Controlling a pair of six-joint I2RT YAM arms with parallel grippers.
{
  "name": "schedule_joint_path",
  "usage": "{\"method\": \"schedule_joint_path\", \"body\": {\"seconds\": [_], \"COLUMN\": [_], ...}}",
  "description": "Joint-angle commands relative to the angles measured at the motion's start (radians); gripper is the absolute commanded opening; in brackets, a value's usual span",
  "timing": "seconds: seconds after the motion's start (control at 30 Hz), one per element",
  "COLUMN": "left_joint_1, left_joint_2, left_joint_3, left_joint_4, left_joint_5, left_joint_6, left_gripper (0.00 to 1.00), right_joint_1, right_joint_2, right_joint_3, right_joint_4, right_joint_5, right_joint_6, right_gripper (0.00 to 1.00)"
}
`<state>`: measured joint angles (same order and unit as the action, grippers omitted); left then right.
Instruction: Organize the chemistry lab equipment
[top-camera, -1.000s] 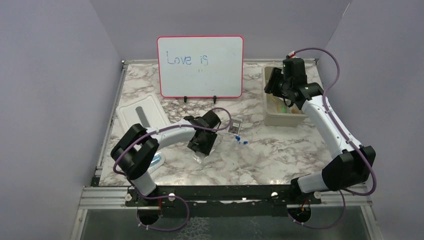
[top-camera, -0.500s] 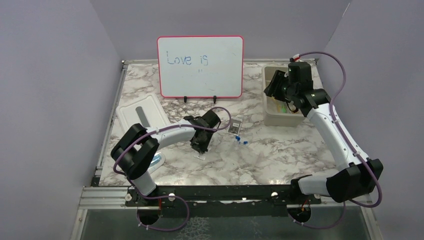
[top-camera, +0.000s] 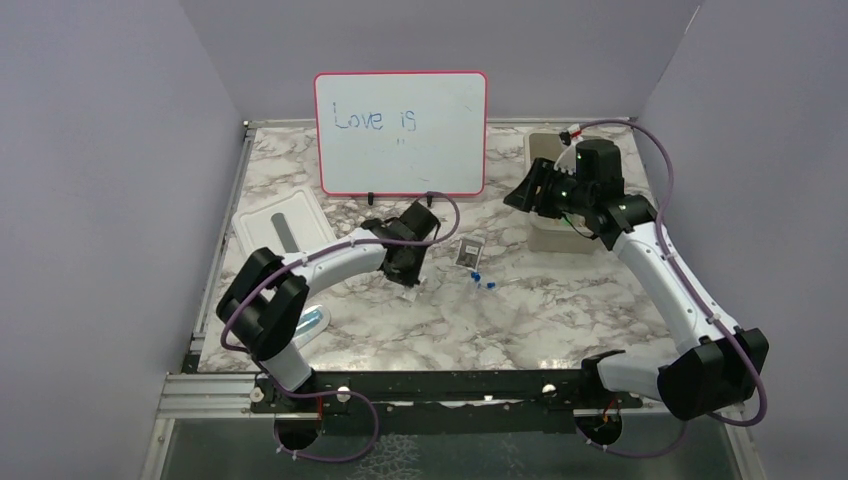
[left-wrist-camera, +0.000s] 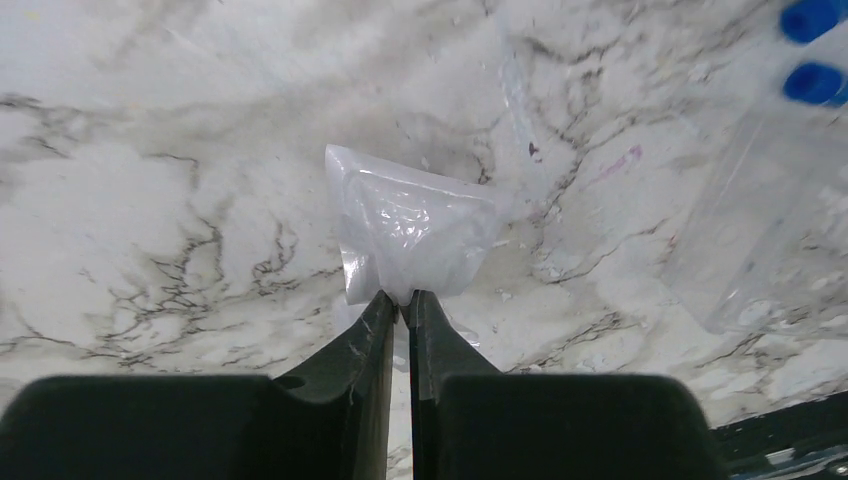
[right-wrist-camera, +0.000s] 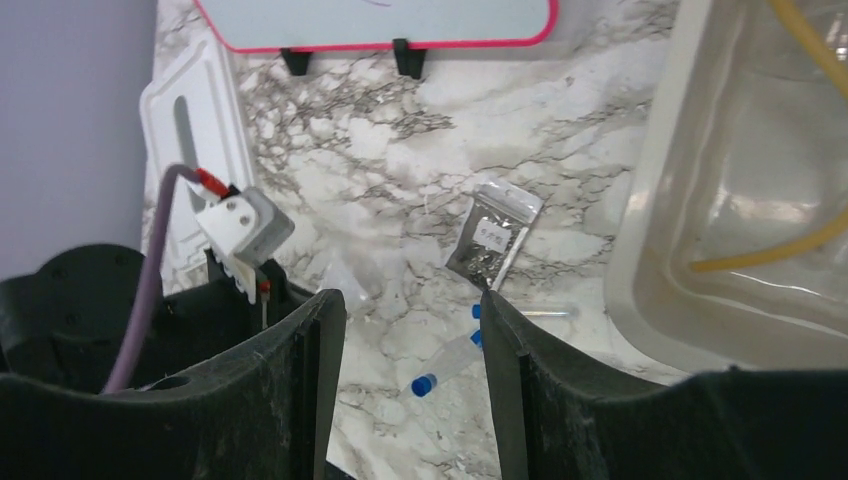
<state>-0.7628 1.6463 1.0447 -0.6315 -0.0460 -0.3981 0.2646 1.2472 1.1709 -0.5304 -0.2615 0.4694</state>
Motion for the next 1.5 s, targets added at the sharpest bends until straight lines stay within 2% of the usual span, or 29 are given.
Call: {"method": "schedule_joint_path", "body": {"seconds": [0.0, 0.2, 0.33, 0.47, 0.7, 0.87, 1.07, 1.13, 1.33, 1.43, 1.47], "left_joint_1": [0.061, 0.141, 0.16, 0.16, 0.16, 0.163, 0.166, 0.168, 0.178, 0.184, 0.186], "left_joint_2": [-0.073, -0.098, -0.095, -0.091, -0.099, -0.121, -0.132, -0.134, -0.138, -0.144, -0.147], "left_joint_3": [0.081, 0.192, 0.271, 0.315, 0.324, 0.312, 0.308, 0.306, 0.293, 0.292, 0.293], "left_joint_4": [0.032, 0.062, 0.101, 0.137, 0.183, 0.195, 0.209, 0.212, 0.219, 0.223, 0.223], "left_joint_5": [0.019, 0.134, 0.196, 0.248, 0.312, 0.312, 0.323, 0.328, 0.346, 0.35, 0.35], "left_joint_6": [-0.025, -0.074, -0.105, -0.115, -0.131, -0.13, -0.13, -0.129, -0.126, -0.124, -0.124], "left_gripper": [0.02, 0.03, 0.05, 0.05, 0.05, 0.05, 0.06, 0.06, 0.06, 0.1, 0.14], "right_joint_1": [0.002, 0.018, 0.092, 0.173, 0.211, 0.212, 0.213, 0.213, 0.213, 0.213, 0.213], "right_joint_2": [-0.02, 0.022, 0.068, 0.131, 0.202, 0.226, 0.284, 0.293, 0.288, 0.273, 0.266], "right_joint_3": [-0.037, -0.086, -0.087, -0.078, -0.089, -0.069, -0.062, -0.059, -0.094, -0.113, -0.118], "right_joint_4": [0.081, 0.129, 0.17, 0.262, 0.516, 0.519, 0.558, 0.581, 0.69, 0.731, 0.742], "right_joint_5": [-0.16, -0.278, -0.255, -0.245, -0.212, -0.171, -0.228, -0.247, -0.258, -0.249, -0.248], "right_joint_6": [-0.005, 0.017, 0.044, 0.151, 0.296, 0.297, 0.331, 0.337, 0.352, 0.35, 0.347], "right_gripper": [0.56, 0.57, 0.57, 0.57, 0.56, 0.52, 0.51, 0.46, 0.24, 0.12, 0.08]}}
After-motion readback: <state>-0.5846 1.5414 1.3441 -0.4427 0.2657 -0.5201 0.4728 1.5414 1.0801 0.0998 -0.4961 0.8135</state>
